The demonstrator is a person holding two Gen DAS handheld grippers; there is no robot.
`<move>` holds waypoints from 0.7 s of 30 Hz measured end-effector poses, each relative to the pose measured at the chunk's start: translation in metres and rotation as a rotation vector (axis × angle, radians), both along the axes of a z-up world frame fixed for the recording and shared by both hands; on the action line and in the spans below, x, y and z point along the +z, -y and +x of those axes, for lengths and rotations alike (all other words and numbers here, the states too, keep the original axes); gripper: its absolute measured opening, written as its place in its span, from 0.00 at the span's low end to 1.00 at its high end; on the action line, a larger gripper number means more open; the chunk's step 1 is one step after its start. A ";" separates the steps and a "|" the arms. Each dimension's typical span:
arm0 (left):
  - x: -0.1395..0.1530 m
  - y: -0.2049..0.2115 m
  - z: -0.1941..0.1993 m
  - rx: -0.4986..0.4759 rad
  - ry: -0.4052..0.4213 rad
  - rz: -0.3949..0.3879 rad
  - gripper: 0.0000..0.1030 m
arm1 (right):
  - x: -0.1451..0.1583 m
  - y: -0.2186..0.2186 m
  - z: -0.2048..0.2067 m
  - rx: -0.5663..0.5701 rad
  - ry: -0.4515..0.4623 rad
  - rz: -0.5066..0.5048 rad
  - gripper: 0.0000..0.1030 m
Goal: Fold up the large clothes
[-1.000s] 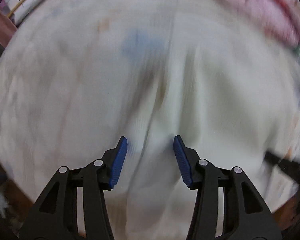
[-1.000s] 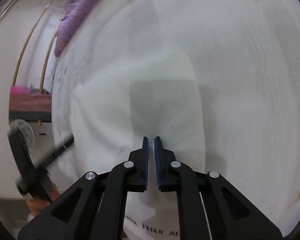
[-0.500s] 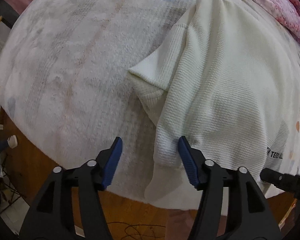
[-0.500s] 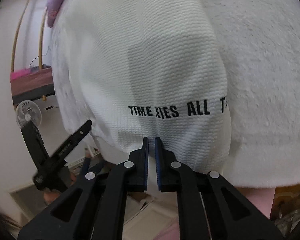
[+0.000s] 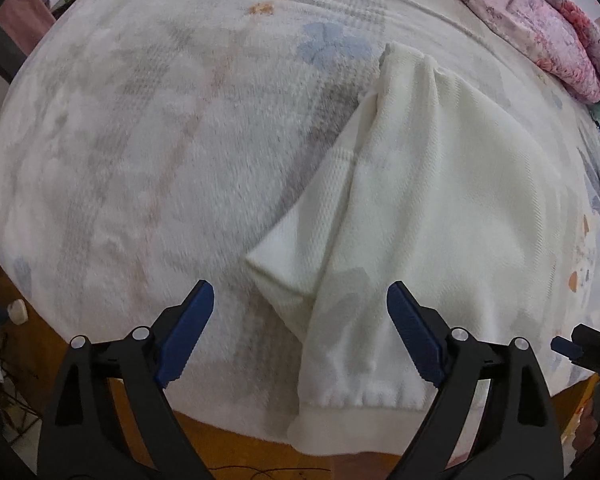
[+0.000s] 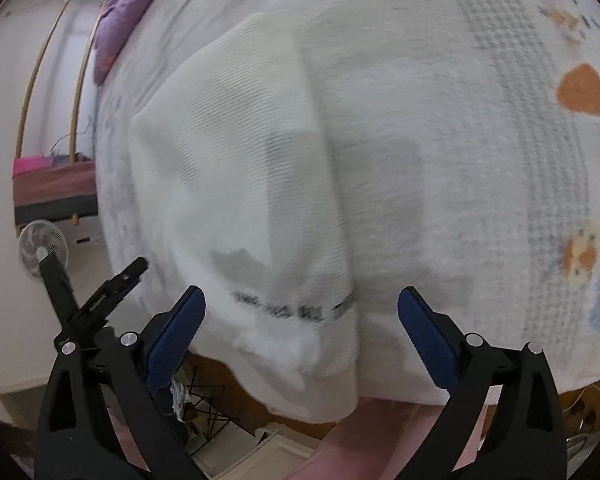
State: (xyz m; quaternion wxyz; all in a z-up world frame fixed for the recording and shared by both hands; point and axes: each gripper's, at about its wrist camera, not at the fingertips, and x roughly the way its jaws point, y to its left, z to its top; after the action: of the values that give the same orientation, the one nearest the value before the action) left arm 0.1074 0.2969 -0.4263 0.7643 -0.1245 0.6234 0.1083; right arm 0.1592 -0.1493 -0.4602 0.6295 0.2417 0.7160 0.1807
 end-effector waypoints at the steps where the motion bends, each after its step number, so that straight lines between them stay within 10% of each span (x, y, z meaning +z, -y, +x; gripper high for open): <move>1: -0.002 -0.001 0.005 0.001 -0.008 0.006 0.86 | -0.002 0.001 0.002 -0.001 -0.002 -0.007 0.91; 9: -0.011 -0.008 0.032 -0.013 -0.036 0.012 0.86 | -0.018 -0.005 0.024 0.031 -0.030 -0.006 0.91; 21: -0.035 -0.043 0.070 0.017 -0.031 -0.277 0.87 | -0.039 -0.002 0.040 0.045 -0.109 0.077 0.92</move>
State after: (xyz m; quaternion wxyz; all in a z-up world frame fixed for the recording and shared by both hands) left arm 0.1773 0.3395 -0.4613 0.7292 -0.2324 0.6429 0.0298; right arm 0.1994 -0.1470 -0.4990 0.5755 0.2591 0.7470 0.2088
